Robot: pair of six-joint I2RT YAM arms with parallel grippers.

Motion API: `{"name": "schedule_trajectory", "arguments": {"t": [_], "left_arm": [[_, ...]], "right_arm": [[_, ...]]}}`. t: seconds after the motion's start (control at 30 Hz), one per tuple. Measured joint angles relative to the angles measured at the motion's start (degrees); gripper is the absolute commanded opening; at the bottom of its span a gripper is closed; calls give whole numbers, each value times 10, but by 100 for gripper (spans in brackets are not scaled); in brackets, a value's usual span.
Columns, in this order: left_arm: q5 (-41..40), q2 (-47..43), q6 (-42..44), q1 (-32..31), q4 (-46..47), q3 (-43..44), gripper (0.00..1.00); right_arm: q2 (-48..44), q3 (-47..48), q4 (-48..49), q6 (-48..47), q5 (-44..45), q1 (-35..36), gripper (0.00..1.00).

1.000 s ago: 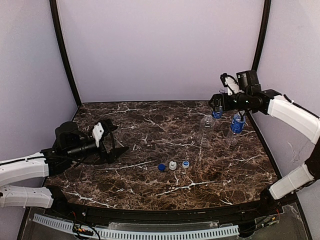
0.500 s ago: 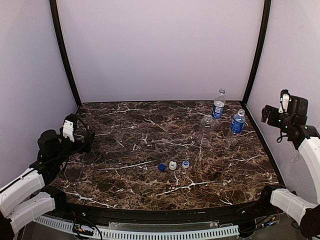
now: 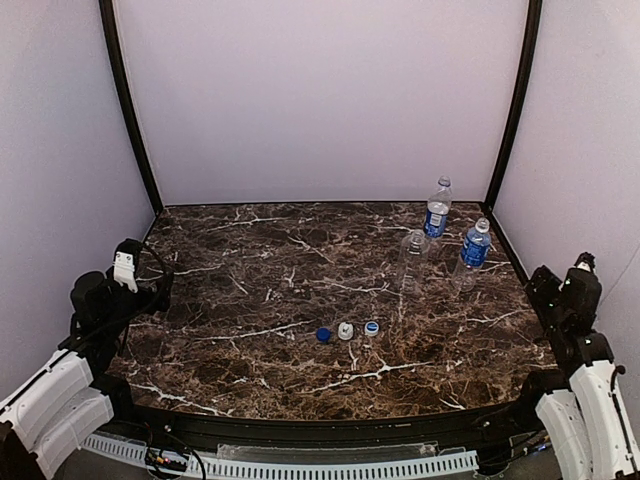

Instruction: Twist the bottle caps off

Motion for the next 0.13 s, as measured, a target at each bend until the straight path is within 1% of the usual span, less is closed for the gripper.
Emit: {"name": "schedule_trajectory", "arguments": {"t": [0.13], "left_arm": [[16, 3, 1, 20, -2, -1, 99]], "right_arm": [[-19, -26, 19, 31, 24, 0, 98]]}}
